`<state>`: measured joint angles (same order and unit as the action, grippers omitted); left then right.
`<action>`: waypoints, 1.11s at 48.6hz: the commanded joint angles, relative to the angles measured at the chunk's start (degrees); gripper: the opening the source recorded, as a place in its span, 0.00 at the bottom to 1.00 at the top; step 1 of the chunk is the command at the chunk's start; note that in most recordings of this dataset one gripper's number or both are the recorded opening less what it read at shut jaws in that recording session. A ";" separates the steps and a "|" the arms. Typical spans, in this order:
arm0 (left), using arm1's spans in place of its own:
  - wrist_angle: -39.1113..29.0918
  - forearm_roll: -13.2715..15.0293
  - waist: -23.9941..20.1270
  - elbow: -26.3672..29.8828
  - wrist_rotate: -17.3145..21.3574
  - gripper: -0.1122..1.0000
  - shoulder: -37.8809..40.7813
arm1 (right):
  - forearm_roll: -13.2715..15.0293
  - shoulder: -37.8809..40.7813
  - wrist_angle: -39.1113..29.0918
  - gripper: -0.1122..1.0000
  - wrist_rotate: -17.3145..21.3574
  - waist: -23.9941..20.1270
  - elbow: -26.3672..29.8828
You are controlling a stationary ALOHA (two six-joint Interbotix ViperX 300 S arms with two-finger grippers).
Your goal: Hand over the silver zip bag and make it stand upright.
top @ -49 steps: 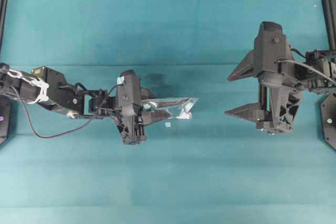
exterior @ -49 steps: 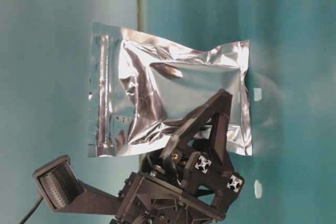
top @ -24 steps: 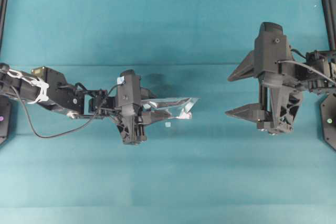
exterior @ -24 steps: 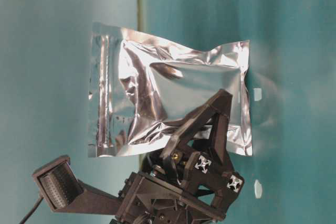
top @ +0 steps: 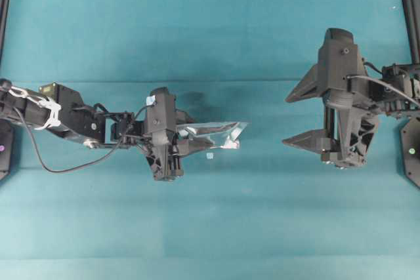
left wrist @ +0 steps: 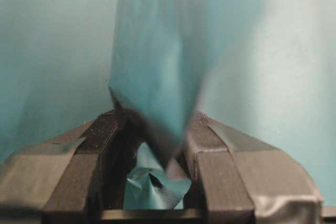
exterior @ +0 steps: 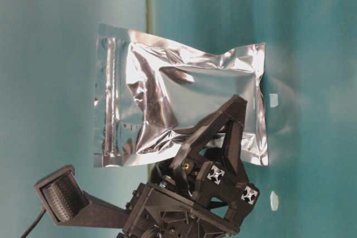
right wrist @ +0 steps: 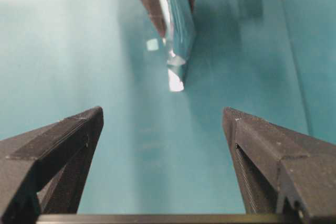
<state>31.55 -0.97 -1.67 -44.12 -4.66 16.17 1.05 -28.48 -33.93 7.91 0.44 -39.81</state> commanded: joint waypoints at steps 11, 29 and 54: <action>0.00 -0.26 0.88 0.09 -0.09 0.35 -0.53 | -0.09 -0.79 1.67 0.92 0.53 -0.09 0.44; 0.09 -0.26 0.88 0.18 0.00 0.35 -0.44 | -0.09 -0.79 2.02 0.92 0.62 0.00 0.09; 0.00 -0.26 0.88 0.18 -0.09 0.35 -0.53 | 0.00 -0.79 2.11 0.92 0.62 -0.09 0.00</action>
